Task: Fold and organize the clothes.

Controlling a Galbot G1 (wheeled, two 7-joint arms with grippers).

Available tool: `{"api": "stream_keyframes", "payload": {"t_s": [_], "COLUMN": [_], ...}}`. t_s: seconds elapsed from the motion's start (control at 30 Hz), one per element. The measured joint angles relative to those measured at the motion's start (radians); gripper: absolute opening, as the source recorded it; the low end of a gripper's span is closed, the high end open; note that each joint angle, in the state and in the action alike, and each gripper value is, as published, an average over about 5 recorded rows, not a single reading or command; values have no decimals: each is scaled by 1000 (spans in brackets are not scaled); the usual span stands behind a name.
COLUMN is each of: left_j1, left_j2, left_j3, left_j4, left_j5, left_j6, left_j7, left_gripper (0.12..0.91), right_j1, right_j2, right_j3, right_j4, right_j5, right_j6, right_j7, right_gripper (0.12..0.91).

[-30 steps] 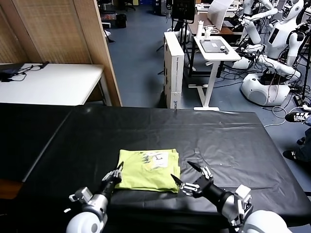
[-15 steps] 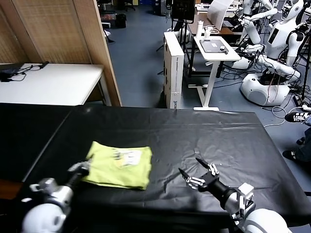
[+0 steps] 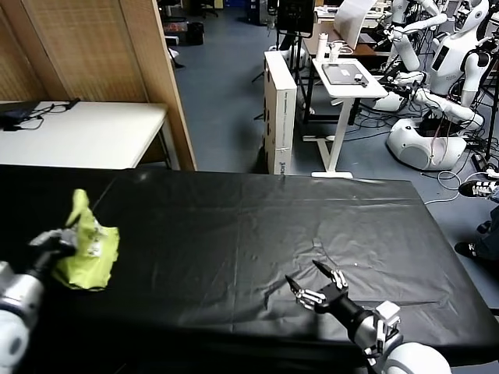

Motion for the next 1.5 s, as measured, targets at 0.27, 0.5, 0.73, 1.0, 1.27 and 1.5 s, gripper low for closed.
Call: {"api": "stream_keyframes", "payload": {"t_s": [0.27, 0.5, 0.73, 1.0, 1.27, 1.5], "left_j1": [-84, -133, -132, -123, -89, -73], "left_j2": [-208, -326, -348, -300, -281, -299], "left_j3": [360, 547, 602, 572, 531, 517], "left_j4": [-13, 49, 49, 3, -7, -8], "left_j5": [68, 134, 151, 181, 220, 246], "left_j6": [12, 14, 23, -12, -37, -44], "left_j7": [-36, -44, -41, -32, -35, -35], "left_gripper": [188, 188, 469, 885, 907, 907], "right_j1": [-13, 13, 81, 228, 387, 490], "right_j2": [3, 6, -17, 6, 75, 132], "right_j3": [0, -34, -93, -229, -427, -562], "right_j4": [9, -4, -10, -42, -113, -176], "right_j5": [-14, 19, 158, 292, 295, 290], "right_j6": [-7, -48, -130, -191, -201, -203], "right_j7": [2, 21, 102, 257, 427, 457], "right_gripper": [907, 907, 907, 907, 907, 907]}}
